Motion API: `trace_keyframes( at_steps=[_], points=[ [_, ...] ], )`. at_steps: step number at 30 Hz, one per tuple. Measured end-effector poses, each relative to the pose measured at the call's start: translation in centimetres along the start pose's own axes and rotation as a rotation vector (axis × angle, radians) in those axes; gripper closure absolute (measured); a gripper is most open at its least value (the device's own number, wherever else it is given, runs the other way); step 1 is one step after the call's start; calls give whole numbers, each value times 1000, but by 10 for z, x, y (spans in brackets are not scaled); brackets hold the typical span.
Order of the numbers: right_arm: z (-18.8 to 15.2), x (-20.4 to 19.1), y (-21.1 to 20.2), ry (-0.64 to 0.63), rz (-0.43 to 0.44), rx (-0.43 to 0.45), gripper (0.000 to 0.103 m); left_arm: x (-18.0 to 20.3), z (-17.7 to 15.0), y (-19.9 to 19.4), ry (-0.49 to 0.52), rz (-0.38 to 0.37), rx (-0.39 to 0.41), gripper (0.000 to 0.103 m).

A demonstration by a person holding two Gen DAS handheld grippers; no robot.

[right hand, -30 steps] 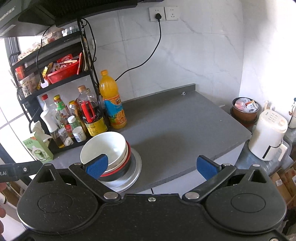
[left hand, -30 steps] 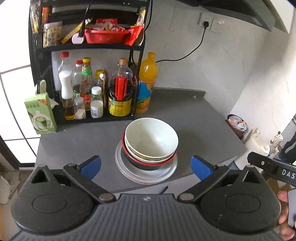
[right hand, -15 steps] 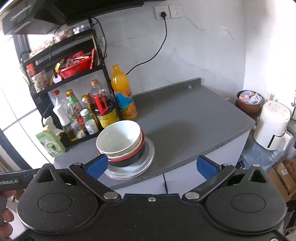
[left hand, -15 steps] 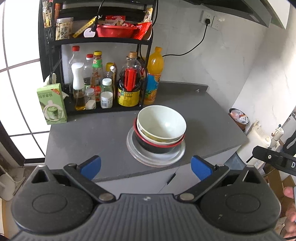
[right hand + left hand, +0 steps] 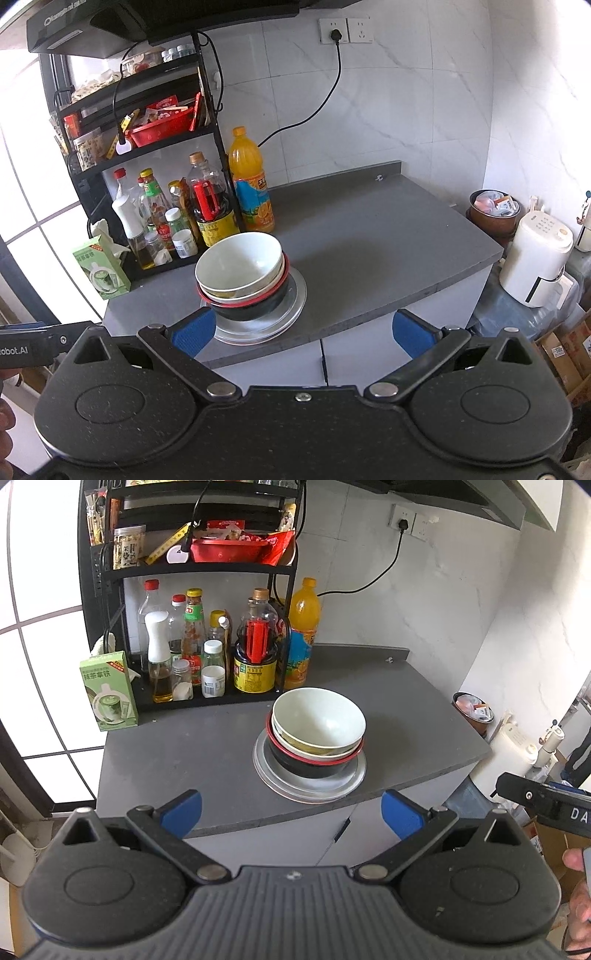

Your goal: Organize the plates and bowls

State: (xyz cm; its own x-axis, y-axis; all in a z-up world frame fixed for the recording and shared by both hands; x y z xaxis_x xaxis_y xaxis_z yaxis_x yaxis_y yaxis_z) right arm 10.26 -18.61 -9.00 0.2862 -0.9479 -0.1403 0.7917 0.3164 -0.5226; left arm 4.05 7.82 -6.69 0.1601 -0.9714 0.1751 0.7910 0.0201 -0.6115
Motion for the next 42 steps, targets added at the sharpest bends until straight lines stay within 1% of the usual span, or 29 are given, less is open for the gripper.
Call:
trace_keyframes(
  at_steps=[3, 7, 17, 24, 38, 42],
  points=[
    [-1, -1, -3, -10, -3, 10, 0, 2, -3, -4, 17, 4, 5, 1],
    [-3, -2, -4, -15, -8, 8, 0, 1, -5, -6, 14, 6, 2, 1],
    [-3, 5, -8, 6, -19, 19, 0, 3, -3, -8, 26, 1, 11, 1],
    [-3, 1, -9, 2, -32, 26, 0, 3, -3, -9, 25, 2, 13, 1],
    [-5, -3, -13, 2, -27, 23, 0, 2, -2, -12, 29, 0, 17, 1],
    [-5, -2, -12, 7, -27, 23, 0, -1, -2, -12, 14, 0, 12, 1]
  ],
)
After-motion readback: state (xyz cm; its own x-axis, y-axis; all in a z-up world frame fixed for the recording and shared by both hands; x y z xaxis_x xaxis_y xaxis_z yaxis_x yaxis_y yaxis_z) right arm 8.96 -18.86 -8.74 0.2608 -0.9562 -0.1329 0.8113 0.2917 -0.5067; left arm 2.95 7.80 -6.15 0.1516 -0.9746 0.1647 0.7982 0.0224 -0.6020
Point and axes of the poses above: each gripper's, at about its wrist camera, not at the fingertips, and y roughly the way its jaws point, x to its right, z to its top, the point moved 3 cm from there along y, roughly the way its jaws point, and after that the axes turned 4 degrees about x, right-handed, at the moved point
